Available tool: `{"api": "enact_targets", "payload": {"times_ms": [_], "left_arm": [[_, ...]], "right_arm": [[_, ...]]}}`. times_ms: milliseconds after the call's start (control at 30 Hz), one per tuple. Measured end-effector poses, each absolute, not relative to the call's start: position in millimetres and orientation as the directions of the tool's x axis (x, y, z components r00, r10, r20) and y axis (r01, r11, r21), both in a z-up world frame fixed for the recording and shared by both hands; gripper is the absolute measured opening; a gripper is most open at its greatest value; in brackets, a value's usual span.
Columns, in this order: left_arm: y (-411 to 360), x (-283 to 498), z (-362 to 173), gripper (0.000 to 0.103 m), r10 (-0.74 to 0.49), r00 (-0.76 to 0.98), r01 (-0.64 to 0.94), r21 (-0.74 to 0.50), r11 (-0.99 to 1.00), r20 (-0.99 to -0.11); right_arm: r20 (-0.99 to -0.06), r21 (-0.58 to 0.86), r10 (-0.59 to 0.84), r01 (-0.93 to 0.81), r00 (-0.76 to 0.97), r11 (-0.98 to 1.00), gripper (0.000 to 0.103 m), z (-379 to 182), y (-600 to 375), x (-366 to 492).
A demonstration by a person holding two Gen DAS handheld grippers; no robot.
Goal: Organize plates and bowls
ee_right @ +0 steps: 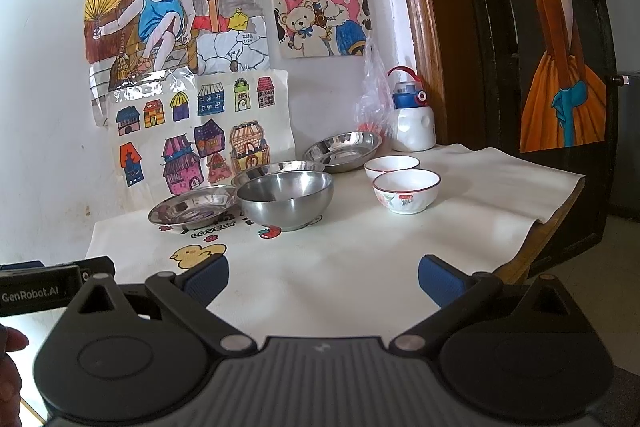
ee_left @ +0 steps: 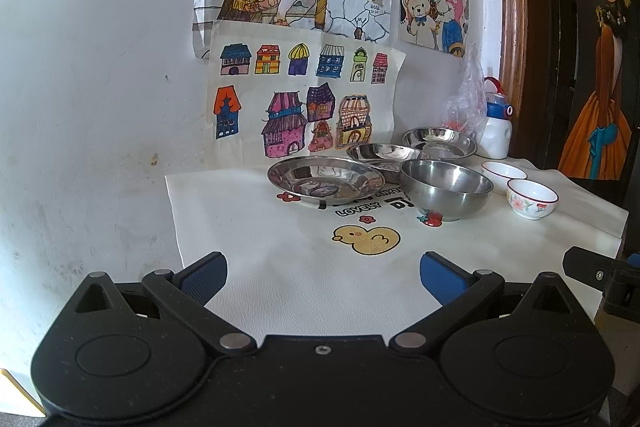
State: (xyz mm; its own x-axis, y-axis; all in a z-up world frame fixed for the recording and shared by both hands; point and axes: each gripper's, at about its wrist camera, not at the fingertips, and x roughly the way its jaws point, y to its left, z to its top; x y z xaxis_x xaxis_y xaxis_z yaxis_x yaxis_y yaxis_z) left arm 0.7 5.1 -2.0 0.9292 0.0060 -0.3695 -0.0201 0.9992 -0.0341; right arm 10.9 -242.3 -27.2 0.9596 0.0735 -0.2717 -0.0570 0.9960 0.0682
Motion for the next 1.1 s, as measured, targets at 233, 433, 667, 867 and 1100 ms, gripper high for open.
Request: {"api": "enact_targets", "payload": {"times_ms": [233, 433, 667, 867, 1100], "left_arm": [[5.2, 0.9, -2.2, 0.102, 0.005, 0.929, -0.019, -0.034, 0.999, -0.37], [5.5, 1.1, -2.6, 0.102, 0.006, 0.929, -0.02, -0.034, 0.999, -0.37], [5.6, 1.4, -2.3, 0.102, 0.006, 0.929, -0.02, -0.034, 0.999, -0.371], [5.5, 1.4, -2.3, 0.102, 0.006, 0.929, -0.02, -0.033, 0.999, -0.371], [5.8, 1.5, -3.5, 0.102, 0.007, 0.927, -0.021, -0.033, 0.999, -0.375]], "right_arm": [[-0.273, 0.068, 0.078, -0.061, 0.959, 0.996, 0.103, -27.2, -242.5, 10.9], [-0.273, 0.068, 0.078, -0.062, 0.959, 0.996, 0.103, -27.2, -242.3, 10.9], [-0.273, 0.068, 0.079, -0.063, 0.959, 0.996, 0.103, -27.5, -242.1, 11.1], [-0.275, 0.068, 0.081, -0.064, 0.958, 0.996, 0.103, -26.8, -242.1, 11.1], [-0.279, 0.067, 0.099, -0.084, 0.955, 0.994, 0.103, -30.4, -241.2, 14.2]]}}
